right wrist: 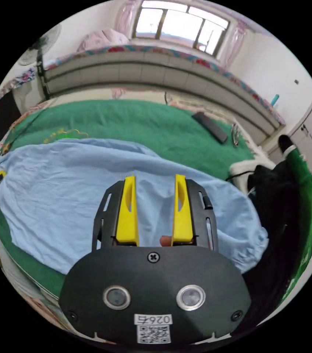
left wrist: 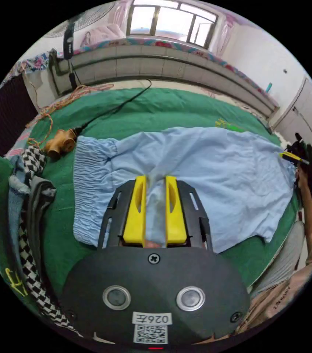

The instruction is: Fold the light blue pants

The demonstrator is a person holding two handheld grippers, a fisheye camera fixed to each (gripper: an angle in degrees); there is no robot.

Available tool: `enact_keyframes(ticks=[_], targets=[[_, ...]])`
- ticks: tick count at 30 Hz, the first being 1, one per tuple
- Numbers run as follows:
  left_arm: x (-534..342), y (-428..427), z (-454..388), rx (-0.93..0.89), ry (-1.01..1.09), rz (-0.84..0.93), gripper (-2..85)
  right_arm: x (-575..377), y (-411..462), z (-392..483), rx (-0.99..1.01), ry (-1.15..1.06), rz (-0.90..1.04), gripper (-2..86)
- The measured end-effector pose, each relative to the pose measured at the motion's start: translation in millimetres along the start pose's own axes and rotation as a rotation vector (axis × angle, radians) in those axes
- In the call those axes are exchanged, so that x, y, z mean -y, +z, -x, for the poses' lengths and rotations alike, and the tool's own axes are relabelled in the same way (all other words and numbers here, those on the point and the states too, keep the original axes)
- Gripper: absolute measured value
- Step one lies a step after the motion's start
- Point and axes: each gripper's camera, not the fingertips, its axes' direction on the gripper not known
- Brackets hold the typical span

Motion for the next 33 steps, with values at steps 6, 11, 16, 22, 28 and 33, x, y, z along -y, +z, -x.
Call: enact_keyframes(ticks=[6, 11, 16, 22, 28, 33], targets=[[-20.5, -47.5, -16.8, 0.088, 0.104, -0.057, -0.6, -17.9, 3.2, -36.1, 0.197, 0.047, -0.068, -0.5], [-57.6, -97.0, 6.0, -0.084, 0.071, -0.249, -0.7, -48.2, -33.9, -51.9, 0.207, 0.06, -0.211, -1.3], [-105.0, -140.4, 42.4, -0.37, 0.047, -0.466, -0.8, -79.5, -90.5, -79.5, 0.312, 0.138, -0.411, -1.2], [-159.3, -174.1, 71.5, -0.772, 0.197, -0.594, -0.8, -137.3, -125.2, -105.5, 0.459, 0.158, -0.513, -0.1], [-177.2, -214.5, 28.1, -0.859, 0.562, -0.536, -0.8, -96.9, -70.8, -88.5, 0.417, 0.146, -0.268, 11.4], [-199.9, -243.3, -0.8, -0.748, 0.781, -0.369, -0.8, -59.1, -14.0, -61.0, 0.179, 0.13, -0.12, 15.2]])
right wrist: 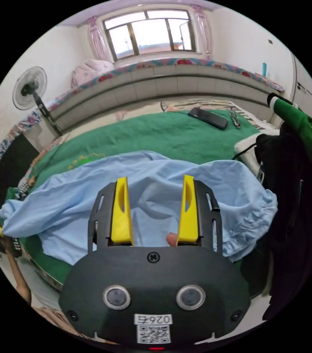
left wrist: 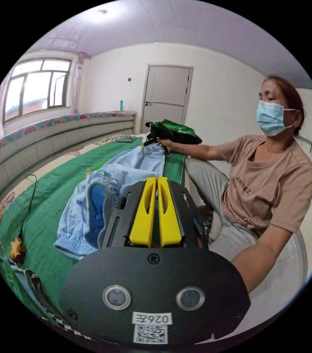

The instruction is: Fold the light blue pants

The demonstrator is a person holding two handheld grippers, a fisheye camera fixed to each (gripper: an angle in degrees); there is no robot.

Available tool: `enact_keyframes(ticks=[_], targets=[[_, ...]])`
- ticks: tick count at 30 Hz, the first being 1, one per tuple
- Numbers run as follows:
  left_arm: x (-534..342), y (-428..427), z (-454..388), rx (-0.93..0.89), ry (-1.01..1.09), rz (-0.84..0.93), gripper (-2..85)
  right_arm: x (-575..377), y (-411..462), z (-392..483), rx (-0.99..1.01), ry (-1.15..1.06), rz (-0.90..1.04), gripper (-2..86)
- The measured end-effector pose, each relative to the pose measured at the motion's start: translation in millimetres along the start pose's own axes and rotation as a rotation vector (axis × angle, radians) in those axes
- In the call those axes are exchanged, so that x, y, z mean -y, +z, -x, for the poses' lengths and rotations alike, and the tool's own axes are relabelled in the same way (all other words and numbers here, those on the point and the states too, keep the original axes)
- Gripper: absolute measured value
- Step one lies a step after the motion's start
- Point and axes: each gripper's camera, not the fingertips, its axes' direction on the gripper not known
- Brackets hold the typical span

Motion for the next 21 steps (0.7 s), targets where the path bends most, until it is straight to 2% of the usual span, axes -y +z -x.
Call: enact_keyframes(ticks=[1, 2, 3, 10, 14, 18, 20, 21], targets=[[-3.1, -4.4, -5.2, -0.002, -0.009, 0.035, -0.8, 0.8, 10.6, 1.6, -0.007, -0.009, 0.041, 14.7], [-8.2, -10.9, -8.6, -0.002, -0.032, 0.066, -0.8, 0.7, 31.0, 4.2, -0.013, -0.027, 0.134, 6.5], [-11.6, -15.0, -10.0, 0.002, -0.046, 0.074, -0.8, -0.9, 36.8, 4.1, -0.011, -0.018, 0.142, 1.6], [-53.5, -61.5, -15.9, 0.069, -0.228, 0.126, -0.8, -16.1, -36.0, -10.8, 0.256, -0.055, 0.074, -0.1], [-66.3, -68.1, 0.2, -0.003, -0.319, 0.18, -0.9, -74.1, -110.1, -24.5, 0.322, -0.123, -0.057, 1.5], [-86.2, -96.6, 3.3, 0.0, -0.375, 0.015, -0.9, -158.5, -149.8, -50.2, 0.272, -0.069, -0.105, 3.8], [-107.0, -127.3, 3.7, 0.121, -0.463, -0.185, -0.7, -184.0, -154.9, -63.6, 0.247, -0.018, -0.08, 4.5], [-110.1, -133.0, 5.1, 0.156, -0.491, -0.224, -0.5, -197.0, -156.5, -72.3, 0.248, 0.021, -0.054, 4.9]])
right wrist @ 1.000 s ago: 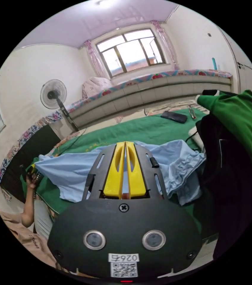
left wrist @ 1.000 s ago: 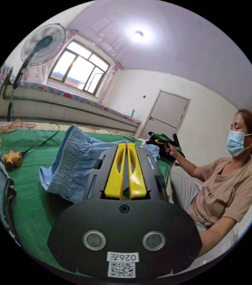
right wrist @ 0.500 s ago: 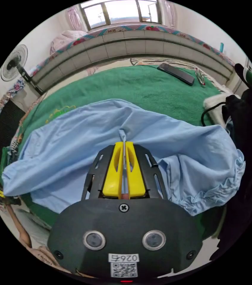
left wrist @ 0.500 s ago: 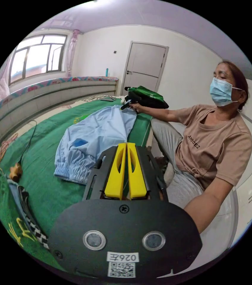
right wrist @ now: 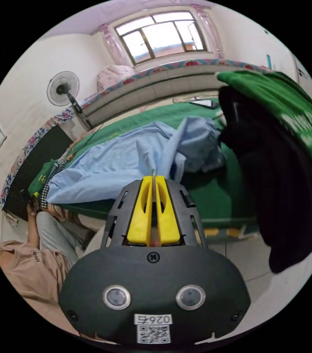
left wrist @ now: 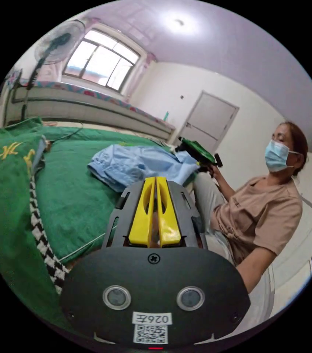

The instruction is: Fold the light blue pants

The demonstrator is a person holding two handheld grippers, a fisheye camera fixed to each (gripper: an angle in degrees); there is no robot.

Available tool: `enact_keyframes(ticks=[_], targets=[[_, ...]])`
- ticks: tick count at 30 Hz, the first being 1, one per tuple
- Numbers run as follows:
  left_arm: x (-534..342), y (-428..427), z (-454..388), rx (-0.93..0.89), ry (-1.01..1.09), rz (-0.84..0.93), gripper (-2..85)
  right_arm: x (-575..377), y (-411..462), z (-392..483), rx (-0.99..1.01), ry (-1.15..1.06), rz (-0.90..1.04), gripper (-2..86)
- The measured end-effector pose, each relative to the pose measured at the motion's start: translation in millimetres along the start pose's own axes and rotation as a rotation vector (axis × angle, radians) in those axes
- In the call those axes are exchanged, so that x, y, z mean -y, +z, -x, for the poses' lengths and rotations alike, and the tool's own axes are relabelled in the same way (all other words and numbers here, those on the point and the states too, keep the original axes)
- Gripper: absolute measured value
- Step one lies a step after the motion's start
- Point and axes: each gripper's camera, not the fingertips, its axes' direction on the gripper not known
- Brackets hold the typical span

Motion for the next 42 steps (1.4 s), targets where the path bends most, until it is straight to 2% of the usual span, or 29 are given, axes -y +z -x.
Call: enact_keyframes(ticks=[2, 5, 7, 9, 11, 13, 14, 17, 19, 21, 24, 26, 27, 29, 33, 36, 38, 39, 40, 41, 42], targets=[[12.7, -3.3, 6.9, 0.119, -0.035, -0.042, 0.4, -14.8, -8.1, -9.7, 0.016, 0.066, -0.014, 5.5], [49.8, 21.8, 21.1, 0.298, -0.053, -0.033, 9.3, -30.1, -32.7, -11.2, -0.046, 0.187, -0.162, 6.4], [75.2, 44.9, 42.7, 0.308, -0.11, -0.013, 11.4, -34.2, -50.5, 1.8, -0.08, 0.216, -0.276, 7.3], [99.4, 73.1, 72.9, 0.251, -0.186, 0.043, 11.6, -28.3, -65.9, 38.9, -0.136, 0.142, -0.385, 6.8], [125.5, 115.0, 120.0, 0.2, -0.344, 0.18, 11.6, -12.6, -63.2, 72.8, -0.158, 0.043, -0.383, 6.2], [138.8, 139.6, 145.4, 0.203, -0.423, 0.251, 10.6, 6.9, -48.4, 107.1, -0.146, -0.076, -0.343, 5.6], [144.7, 151.1, 155.6, 0.255, -0.458, 0.279, 5.8, 21.1, -31.2, 129.0, -0.13, -0.152, -0.295, 5.2], [154.8, 183.3, 165.5, 0.318, -0.421, 0.359, 0.2, 58.1, 35.6, 174.2, -0.084, -0.294, -0.066, 4.5], [161.2, 194.0, 163.9, 0.348, -0.332, 0.381, -0.2, 75.8, 80.3, 199.3, -0.095, -0.378, 0.102, 4.1], [171.1, 190.5, 163.6, 0.365, -0.282, 0.392, 0.2, 85.5, 129.4, 235.5, -0.24, -0.483, 0.21, 3.4], [180.0, 155.5, 167.8, 0.431, -0.329, 0.237, 6.5, 81.1, 179.2, 271.6, -0.309, -0.627, 0.381, 2.1], [178.2, 132.3, 173.5, 0.411, -0.369, 0.07, 10.3, 73.6, 193.0, 286.7, -0.382, -0.679, 0.37, 1.0], [178.2, 132.8, 177.3, 0.387, -0.381, 0.061, 10.7, 71.7, 195.3, 295.3, -0.424, -0.705, 0.34, 0.5], [180.4, 163.7, 200.1, 0.245, -0.437, 0.168, 13.1, 72.2, 200.3, 300.7, -0.445, -0.708, 0.326, 0.1], [196.1, 206.1, 211.8, 0.225, -0.404, 0.237, 13.9, 83.7, 203.0, 300.1, -0.402, -0.66, 0.323, -0.3], [214.4, 234.4, 214.8, 0.186, -0.344, 0.324, 7.7, 92.0, 204.5, 298.9, -0.375, -0.635, 0.331, -0.3], [226.5, 248.2, 230.3, 0.152, -0.425, 0.434, 0.5, 94.6, 205.0, 301.2, -0.359, -0.633, 0.341, -0.4], [231.3, 247.3, 235.0, 0.149, -0.45, 0.445, 0.2, 94.9, 203.5, 305.2, -0.32, -0.622, 0.353, -0.4], [243.0, 238.0, 238.9, 0.274, -0.455, 0.436, -0.3, 94.6, 202.5, 307.6, -0.28, -0.607, 0.361, -0.4], [257.3, 225.4, 239.3, 0.499, -0.417, 0.463, -0.5, 92.2, 200.9, 312.2, -0.16, -0.571, 0.385, -0.4], [264.3, 219.3, 240.4, 0.615, -0.398, 0.492, -0.7, 86.8, 201.6, 317.4, -0.036, -0.553, 0.421, -0.4]])
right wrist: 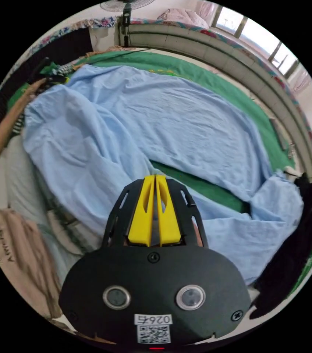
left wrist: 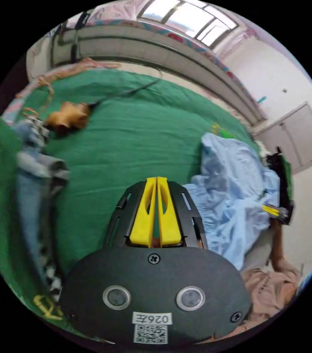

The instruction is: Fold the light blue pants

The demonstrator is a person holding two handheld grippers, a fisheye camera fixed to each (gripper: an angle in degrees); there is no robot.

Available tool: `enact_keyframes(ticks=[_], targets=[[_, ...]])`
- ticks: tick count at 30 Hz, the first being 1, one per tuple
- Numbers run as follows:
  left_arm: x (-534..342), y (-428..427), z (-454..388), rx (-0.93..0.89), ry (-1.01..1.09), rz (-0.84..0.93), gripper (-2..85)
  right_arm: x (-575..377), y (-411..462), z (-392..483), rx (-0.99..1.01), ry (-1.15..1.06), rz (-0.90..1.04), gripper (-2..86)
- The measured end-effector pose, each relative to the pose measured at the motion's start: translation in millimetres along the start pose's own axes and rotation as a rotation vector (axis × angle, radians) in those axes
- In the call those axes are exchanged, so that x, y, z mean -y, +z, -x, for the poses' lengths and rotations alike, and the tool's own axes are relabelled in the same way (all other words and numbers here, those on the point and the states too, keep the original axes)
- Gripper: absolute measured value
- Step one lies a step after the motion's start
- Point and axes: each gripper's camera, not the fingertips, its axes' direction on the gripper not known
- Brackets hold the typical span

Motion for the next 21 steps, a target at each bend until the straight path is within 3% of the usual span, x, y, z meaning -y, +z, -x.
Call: enact_keyframes(ticks=[1, 3, 4, 8, 14, 16, 19, 21], targets=[[7.2, -13.0, 8.6, 0.171, -0.022, 0.013, -0.7, -1.0, 1.3, 3.9, 0.038, -0.005, 0.003, -0.4], [13.0, -34.7, 24.9, 0.273, -0.07, -0.004, -0.6, -6.4, -1.6, 17.0, 0.064, -0.024, 0.006, -0.5], [12.5, -50.3, 32.1, 0.233, -0.077, -0.066, -0.5, -8.0, -5.1, 18.8, 0.061, -0.029, -0.001, -0.5], [-2.9, -60.9, 17.6, -0.217, 0.111, -0.242, 3.9, -20.7, -49.8, -11.1, -0.002, 0.095, -0.14, -0.5], [-12.9, 16.1, -31.4, -0.344, 0.23, -0.114, 22.3, -21.6, -56.3, -71.6, -0.087, 0.254, -0.136, -0.5], [-11.2, 32.4, -40.3, -0.369, 0.188, -0.135, 23.0, -20.4, -43.8, -74.4, -0.034, 0.248, -0.11, -0.5], [-7.2, 50.3, -67.6, -0.493, 0.238, -0.089, 17.5, -16.7, -29.0, -73.2, 0.041, 0.234, -0.091, -0.5], [-10.1, 51.7, -86.4, -0.384, 0.271, -0.077, 9.5, -11.0, -25.7, -69.7, 0.025, 0.219, -0.075, -0.5]])
